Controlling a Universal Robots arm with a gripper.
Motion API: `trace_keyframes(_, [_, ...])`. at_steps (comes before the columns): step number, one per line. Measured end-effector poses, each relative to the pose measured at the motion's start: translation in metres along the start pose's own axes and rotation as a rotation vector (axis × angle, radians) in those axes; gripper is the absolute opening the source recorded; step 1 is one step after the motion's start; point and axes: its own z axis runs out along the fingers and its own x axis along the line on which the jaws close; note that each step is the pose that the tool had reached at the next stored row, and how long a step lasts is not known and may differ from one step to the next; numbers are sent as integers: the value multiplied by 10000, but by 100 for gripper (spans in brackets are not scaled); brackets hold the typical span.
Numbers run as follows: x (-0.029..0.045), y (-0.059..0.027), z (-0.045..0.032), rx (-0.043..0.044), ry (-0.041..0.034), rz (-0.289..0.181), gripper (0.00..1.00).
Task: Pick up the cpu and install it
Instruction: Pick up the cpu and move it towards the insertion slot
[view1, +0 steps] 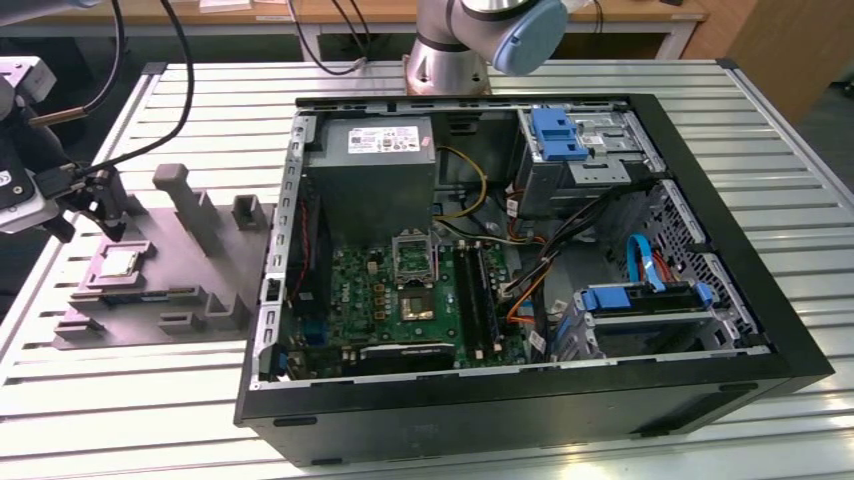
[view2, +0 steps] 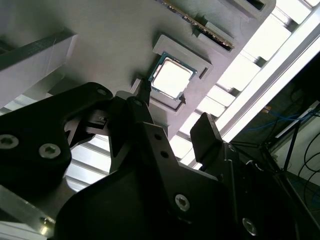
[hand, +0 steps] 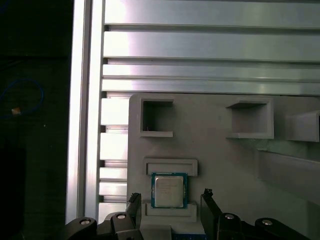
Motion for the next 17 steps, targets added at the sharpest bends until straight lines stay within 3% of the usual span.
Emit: trace_keyframes(17, [39, 0, 0, 0, 0, 1, 59])
